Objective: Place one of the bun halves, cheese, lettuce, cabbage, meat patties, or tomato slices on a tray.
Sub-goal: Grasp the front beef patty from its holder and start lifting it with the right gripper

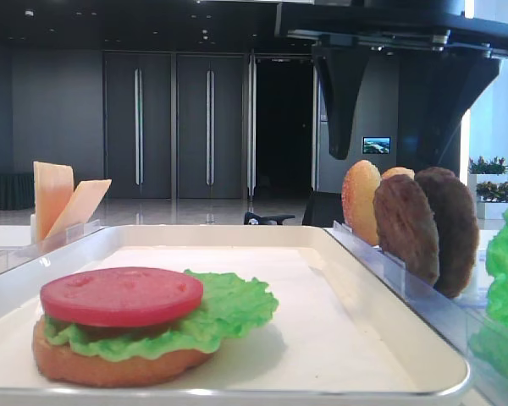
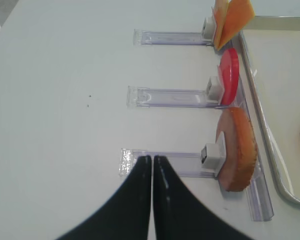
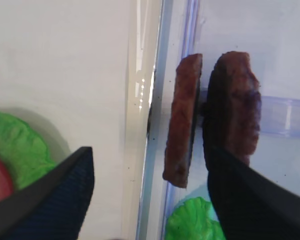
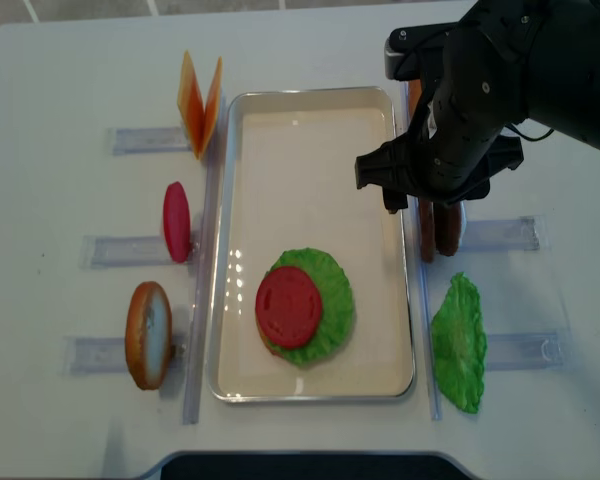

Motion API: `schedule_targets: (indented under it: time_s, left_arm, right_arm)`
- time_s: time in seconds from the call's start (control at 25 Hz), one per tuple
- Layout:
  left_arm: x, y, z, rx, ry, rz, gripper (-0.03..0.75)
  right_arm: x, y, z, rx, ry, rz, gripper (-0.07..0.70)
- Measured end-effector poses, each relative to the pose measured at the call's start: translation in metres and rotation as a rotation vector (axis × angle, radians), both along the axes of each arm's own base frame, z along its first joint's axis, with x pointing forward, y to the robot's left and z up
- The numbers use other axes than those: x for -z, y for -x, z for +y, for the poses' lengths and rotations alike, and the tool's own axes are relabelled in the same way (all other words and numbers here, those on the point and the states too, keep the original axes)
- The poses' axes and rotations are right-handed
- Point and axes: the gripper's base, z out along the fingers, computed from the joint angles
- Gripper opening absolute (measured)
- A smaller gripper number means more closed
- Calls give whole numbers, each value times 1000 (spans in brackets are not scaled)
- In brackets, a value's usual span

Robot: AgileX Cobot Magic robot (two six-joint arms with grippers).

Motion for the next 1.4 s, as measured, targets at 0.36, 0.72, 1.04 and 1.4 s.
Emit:
schedule_targets:
  time_s: [0.36,0.72,1.04,1.4]
  left_arm:
    - [0,0,0,0,0,0,-1]
    - [0,0,0,0,0,0,-1]
    - [0,0,0,0,0,0,-1]
    - [0,0,0,0,0,0,-1]
  right_arm:
    - [0,0,0,-9,-1,-5,488]
    - [0,-1,0,-10,-3,-8,488]
    - [0,0,1,-12,-6,-6,488]
    - [12,-3,4,-24,12,24,488]
